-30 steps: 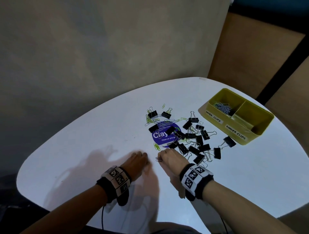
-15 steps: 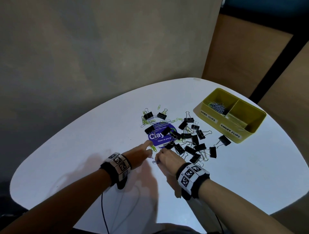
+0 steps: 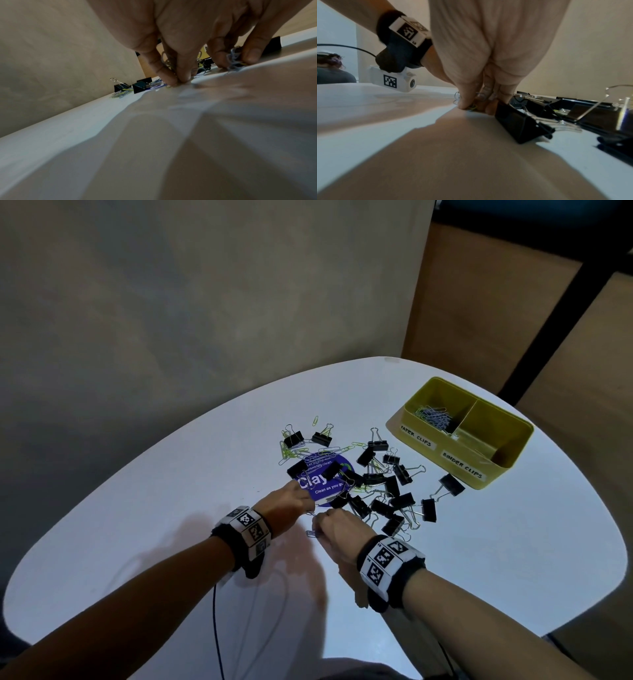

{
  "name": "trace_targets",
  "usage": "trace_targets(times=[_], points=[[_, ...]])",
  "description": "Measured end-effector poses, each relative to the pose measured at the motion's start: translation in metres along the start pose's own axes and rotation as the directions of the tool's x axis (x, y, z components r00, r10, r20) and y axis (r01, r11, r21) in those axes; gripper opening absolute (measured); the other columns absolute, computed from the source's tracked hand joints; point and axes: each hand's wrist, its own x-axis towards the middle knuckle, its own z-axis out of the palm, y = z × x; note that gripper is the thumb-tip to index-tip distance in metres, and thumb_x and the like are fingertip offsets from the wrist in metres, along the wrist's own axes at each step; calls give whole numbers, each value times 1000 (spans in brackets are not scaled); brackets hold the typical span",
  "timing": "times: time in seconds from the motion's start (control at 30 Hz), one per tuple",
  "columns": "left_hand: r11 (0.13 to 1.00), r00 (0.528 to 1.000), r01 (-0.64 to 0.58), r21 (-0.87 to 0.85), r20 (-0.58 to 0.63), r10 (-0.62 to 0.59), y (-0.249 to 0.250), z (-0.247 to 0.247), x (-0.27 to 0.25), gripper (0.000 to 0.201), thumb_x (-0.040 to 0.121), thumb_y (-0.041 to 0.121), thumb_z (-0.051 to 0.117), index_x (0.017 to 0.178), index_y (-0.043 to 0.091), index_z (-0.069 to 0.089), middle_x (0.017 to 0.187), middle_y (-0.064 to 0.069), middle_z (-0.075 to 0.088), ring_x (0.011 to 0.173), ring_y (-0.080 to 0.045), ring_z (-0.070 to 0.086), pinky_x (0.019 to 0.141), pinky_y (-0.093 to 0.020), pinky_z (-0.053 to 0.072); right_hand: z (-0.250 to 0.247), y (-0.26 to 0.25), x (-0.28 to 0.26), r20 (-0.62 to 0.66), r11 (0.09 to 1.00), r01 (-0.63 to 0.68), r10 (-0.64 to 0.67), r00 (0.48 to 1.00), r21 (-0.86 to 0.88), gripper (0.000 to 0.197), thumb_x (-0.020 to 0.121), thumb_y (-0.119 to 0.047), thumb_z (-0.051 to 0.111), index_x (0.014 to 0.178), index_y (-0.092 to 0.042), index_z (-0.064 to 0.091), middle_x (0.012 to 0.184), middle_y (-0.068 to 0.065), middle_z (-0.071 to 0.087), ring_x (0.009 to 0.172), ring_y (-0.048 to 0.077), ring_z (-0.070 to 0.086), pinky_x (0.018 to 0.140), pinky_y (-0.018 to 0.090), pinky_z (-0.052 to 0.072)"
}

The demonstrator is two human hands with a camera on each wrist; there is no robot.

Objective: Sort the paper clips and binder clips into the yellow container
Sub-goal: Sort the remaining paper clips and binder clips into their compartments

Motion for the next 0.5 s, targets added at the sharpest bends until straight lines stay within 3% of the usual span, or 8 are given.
trace_targets(times=[0.23,0.27,0.33,0.4,0.43,0.5], points=[[992,997,67,109,33,-71,17,-7,2,31,53,-5,82,68,13,62,64,-6,63,54,-22,59,44,-24,51,9,-5,0,-7,999,6,-7,1000,-48,27,98,-18,41,115,-6,58,112,16,62,103,34,58,90,42,47],[987,995,81,140,45,-88,21,-9,4,28,55,-4,81,70,12,62,66,-6,63,56,-22,61,48,-23,51,10,-6,0,2,999,-13,13,1000,-34,27,96,-15,42,117,-7,58,113,15,61,105,33,57,92,42,46],[987,982,111,113,142,-127,29,-12,8,18,77,-4,62,92,6,63,89,-15,65,81,-29,63,70,-30,50,11,-7,-1,4,997,-72,72,997,34,30,96,-15,42,121,-8,56,116,15,62,108,33,57,95,41,44],[978,957,207,19,204,-206,28,-11,7,27,88,-2,43,109,6,58,108,-15,61,102,-31,57,87,-35,44,12,-4,-4,17,988,-111,110,994,106,32,98,-17,40,124,-6,55,119,18,60,112,34,55,97,42,44],[957,943,277,-85,213,-254,27,-13,6,27,88,0,43,107,8,60,108,-13,62,101,-30,57,87,-35,44,12,-2,-5,22,982,-119,117,993,144,32,98,-16,40,124,-5,54,119,20,59,113,34,54,96,41,44],[884,923,376,-279,193,-332,24,-17,5,19,85,2,50,92,11,65,90,-7,66,84,-23,60,79,-28,46,9,2,-10,18,963,-110,108,994,247,27,96,-12,44,119,-3,56,117,20,58,112,33,54,90,39,46]])
